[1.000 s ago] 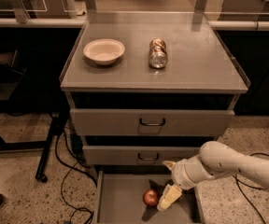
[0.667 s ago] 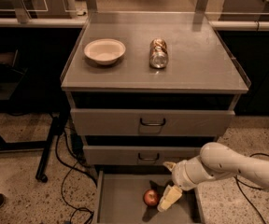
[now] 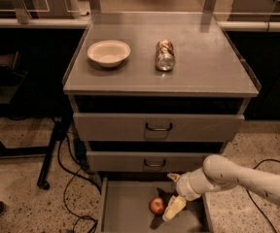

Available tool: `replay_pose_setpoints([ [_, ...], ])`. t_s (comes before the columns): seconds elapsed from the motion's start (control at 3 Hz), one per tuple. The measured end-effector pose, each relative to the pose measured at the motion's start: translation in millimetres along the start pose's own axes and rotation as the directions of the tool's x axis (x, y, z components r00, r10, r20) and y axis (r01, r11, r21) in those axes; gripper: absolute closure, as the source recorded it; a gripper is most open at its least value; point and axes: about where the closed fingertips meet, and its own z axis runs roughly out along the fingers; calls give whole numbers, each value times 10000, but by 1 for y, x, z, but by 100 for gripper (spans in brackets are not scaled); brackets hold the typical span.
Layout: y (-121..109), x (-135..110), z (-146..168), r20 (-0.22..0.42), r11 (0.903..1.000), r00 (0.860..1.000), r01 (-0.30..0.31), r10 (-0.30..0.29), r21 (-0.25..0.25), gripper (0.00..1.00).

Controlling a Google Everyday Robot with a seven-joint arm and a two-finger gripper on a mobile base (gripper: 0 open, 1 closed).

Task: Pick apple from bottom drawer and place on counter

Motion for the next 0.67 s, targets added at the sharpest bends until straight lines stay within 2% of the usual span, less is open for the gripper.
replay_pose_setpoints([
  [0.33,-5,17,20,137,9985,9992,-361,367,-413,0],
  [0.67,-5,21,24,169,9976,9988,-446,455,-524,0],
])
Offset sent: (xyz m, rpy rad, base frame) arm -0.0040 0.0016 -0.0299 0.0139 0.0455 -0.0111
